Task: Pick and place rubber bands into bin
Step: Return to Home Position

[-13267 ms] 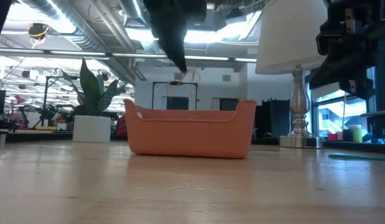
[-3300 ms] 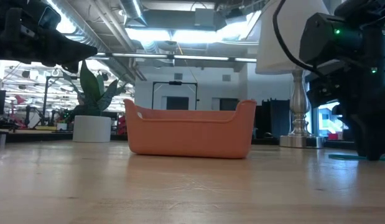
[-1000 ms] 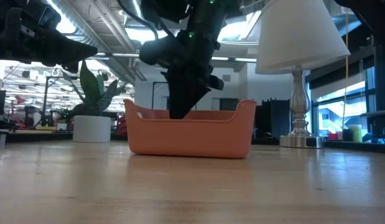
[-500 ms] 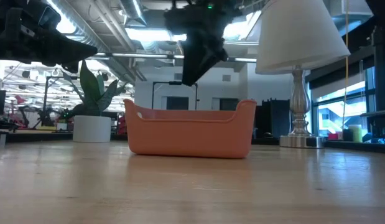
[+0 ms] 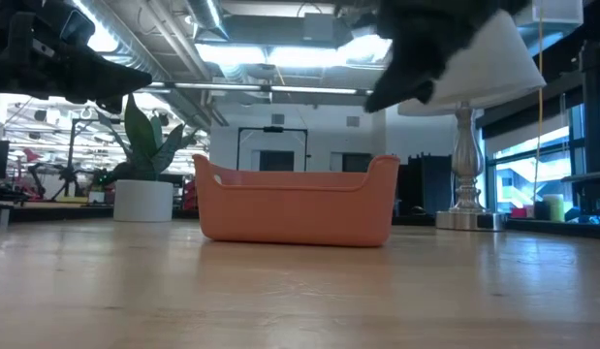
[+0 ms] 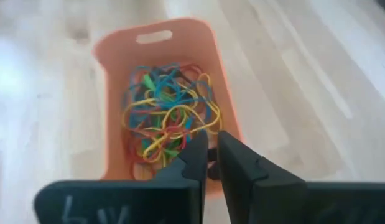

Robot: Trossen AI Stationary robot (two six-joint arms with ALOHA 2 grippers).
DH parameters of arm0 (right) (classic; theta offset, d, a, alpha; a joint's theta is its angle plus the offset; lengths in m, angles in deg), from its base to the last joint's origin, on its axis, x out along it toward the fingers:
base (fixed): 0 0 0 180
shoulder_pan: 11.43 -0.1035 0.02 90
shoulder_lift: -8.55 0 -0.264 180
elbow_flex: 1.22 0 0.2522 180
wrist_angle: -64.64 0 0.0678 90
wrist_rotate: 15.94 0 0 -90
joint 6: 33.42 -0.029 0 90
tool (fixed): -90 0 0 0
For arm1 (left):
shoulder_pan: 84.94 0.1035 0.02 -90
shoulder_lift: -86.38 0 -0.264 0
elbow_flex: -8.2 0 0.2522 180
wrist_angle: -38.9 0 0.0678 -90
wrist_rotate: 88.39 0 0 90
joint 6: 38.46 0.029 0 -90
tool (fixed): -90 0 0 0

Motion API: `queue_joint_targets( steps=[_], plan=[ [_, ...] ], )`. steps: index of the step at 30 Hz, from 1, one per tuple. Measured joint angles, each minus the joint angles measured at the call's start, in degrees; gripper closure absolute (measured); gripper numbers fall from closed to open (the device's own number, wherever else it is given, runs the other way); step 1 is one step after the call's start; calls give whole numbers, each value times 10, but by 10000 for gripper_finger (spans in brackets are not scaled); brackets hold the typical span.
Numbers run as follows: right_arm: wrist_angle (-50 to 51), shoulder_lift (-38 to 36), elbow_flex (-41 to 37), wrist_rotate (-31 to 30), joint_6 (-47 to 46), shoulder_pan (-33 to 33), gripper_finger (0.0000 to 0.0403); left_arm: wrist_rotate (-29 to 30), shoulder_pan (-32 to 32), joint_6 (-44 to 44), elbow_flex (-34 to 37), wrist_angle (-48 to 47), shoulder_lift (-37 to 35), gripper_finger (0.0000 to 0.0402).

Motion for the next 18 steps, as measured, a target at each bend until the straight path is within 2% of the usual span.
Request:
queue_joint_targets(
  steps=[3,8,11,15,18],
  plan=[
    [-79,-98,-106,15,24,0,369,0,0,0,0,0,0,400],
    [-213,-249,-265,83,78,0,395,0,0,0,0,0,0,400],
    [-283,-328,-350,122,85,-3,397,0,0,0,0,0,0,400],
    [-352,-424,-437,127,77,-20,399,0,0,0,0,0,0,400],
    [-358,-492,-471,127,75,-31,399,0,0,0,0,0,0,400]
  ],
)
